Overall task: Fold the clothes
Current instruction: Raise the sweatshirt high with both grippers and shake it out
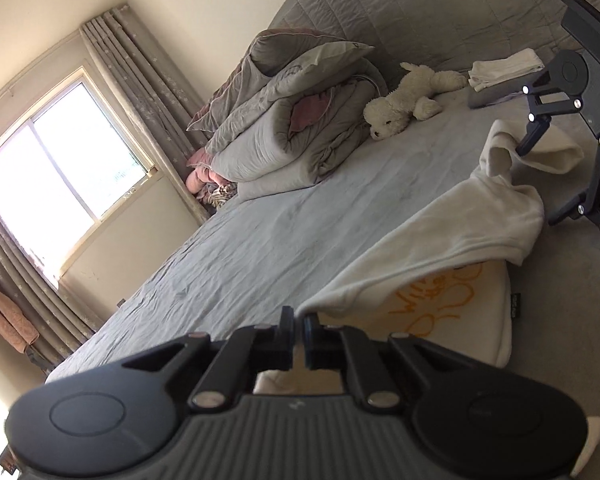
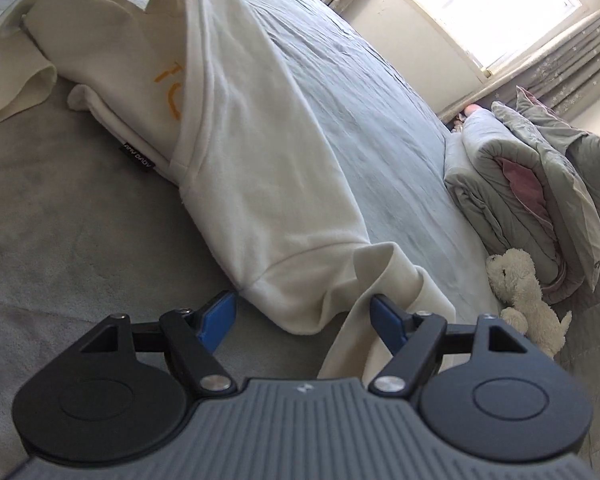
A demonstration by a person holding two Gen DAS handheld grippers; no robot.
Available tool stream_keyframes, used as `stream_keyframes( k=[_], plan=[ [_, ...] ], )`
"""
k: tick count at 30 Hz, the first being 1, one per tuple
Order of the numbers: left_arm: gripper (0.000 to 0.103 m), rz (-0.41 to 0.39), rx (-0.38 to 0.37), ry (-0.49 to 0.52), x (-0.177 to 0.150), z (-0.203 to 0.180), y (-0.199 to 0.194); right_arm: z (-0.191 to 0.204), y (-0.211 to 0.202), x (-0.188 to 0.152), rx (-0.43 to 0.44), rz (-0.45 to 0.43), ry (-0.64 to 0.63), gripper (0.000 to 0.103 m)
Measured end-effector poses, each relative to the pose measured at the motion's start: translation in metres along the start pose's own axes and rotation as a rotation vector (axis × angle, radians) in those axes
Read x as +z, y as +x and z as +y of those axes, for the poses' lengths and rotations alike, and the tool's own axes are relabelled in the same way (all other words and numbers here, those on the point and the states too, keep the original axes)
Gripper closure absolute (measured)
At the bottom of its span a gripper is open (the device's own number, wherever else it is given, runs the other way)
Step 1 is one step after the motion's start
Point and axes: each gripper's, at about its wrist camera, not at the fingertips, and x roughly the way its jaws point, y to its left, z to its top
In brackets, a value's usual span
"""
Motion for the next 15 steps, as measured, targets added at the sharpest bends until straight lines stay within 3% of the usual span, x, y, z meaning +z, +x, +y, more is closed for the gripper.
stream_keyframes(
  k=[6,15],
  plan=[
    [0.098,-0.045,0.041,-0.082,0.01,0.012,-0.005,0.024,-0.002,0.006,0.0,-0.065,-0.143,0.026],
    [0.098,-0.101,0.051,-0.249,0.015,0.032,-0.017,0.03,0.023,0.011,-0.165,-0.076,-0.242,0.033]
  ],
)
